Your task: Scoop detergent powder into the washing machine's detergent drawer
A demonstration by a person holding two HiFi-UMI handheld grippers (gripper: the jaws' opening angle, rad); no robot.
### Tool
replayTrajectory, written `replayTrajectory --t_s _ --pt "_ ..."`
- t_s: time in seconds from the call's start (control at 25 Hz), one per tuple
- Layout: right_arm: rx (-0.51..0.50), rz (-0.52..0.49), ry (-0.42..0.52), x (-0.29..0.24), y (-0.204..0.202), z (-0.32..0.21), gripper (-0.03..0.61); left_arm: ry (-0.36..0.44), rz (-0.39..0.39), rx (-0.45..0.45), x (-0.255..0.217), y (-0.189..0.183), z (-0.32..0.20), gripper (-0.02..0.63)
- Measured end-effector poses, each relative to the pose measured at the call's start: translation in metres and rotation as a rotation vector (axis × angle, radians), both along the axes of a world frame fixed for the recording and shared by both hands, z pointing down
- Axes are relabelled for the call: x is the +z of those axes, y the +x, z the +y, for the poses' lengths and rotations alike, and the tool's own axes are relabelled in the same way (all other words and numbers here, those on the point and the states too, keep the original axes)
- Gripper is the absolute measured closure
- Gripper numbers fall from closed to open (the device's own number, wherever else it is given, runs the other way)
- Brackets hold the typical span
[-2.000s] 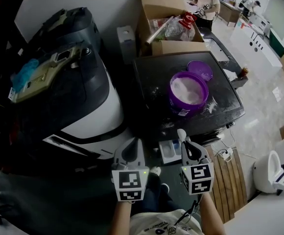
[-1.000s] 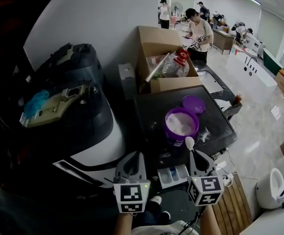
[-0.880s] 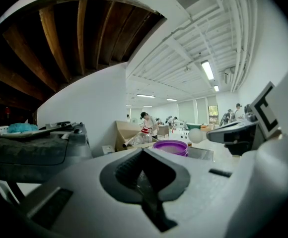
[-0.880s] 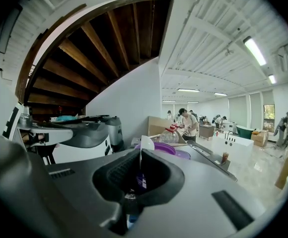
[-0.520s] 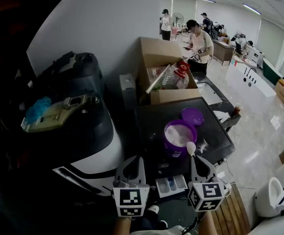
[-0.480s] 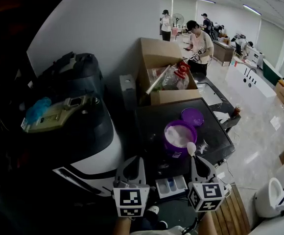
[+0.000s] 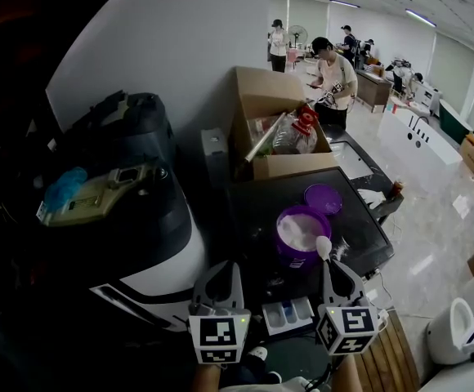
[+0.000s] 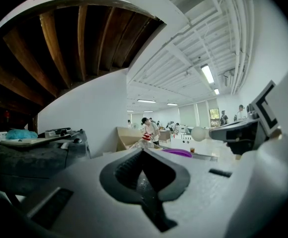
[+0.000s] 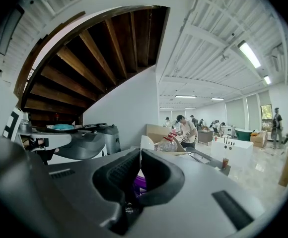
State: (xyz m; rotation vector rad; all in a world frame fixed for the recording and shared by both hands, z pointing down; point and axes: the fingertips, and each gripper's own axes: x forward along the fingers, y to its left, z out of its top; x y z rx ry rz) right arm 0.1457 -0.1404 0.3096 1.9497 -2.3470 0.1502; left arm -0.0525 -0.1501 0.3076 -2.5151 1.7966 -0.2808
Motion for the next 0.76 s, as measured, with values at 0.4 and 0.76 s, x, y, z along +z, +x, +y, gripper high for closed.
replayTrajectory --t_s 0.4,0.76 --pt "0.003 -0.005 -0.007 0.0009 0.0017 -0.0030 0.557 -0.008 0.008 -0.001 0.0013 0.0009 -0.0045 0.612" --pt "0.004 0.000 -0.007 0.0002 0.0035 -0.0059 0.557 -0.011 0.008 0.007 0.0020 0.0040 -0.0081 0.612"
